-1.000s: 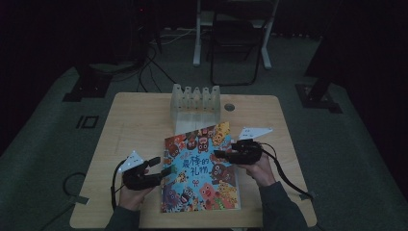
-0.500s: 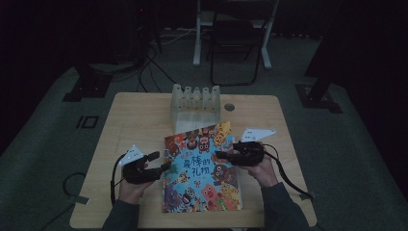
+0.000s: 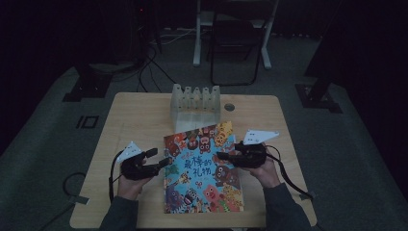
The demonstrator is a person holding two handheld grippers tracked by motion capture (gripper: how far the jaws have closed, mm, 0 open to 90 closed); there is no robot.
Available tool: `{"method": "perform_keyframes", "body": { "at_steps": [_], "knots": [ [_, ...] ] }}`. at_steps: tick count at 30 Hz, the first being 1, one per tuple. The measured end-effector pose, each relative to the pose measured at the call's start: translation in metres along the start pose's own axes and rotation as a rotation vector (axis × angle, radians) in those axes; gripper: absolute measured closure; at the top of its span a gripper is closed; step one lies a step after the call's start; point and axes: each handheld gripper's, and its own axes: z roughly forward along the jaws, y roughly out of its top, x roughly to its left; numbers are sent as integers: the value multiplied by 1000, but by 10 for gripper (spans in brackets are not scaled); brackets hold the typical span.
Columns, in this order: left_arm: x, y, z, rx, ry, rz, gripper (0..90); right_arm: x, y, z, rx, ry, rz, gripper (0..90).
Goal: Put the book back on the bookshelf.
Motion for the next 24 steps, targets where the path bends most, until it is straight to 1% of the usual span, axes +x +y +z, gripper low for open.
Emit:
{"method": "perform_keyframes", "body": {
  "at_steps": [5, 6, 15, 16, 24],
  "knots": [
    [1, 4, 0, -6, 2, 4, 289, 1, 0, -2, -8, 0, -14, 631],
    [1, 6, 1, -6, 9, 7, 289, 1, 0, -2, -10, 0, -18, 631],
    [2, 12, -1, -10, 21, 19, 288, 4, 1, -5, -22, -2, -36, 633],
    [3, 14, -1, -17, 25, 19, 280, 4, 1, -5, -25, -1, -44, 634],
    [5, 17, -1, -17, 27, 24, 279, 8, 1, -8, -47, -1, -73, 638]
  ]
}}
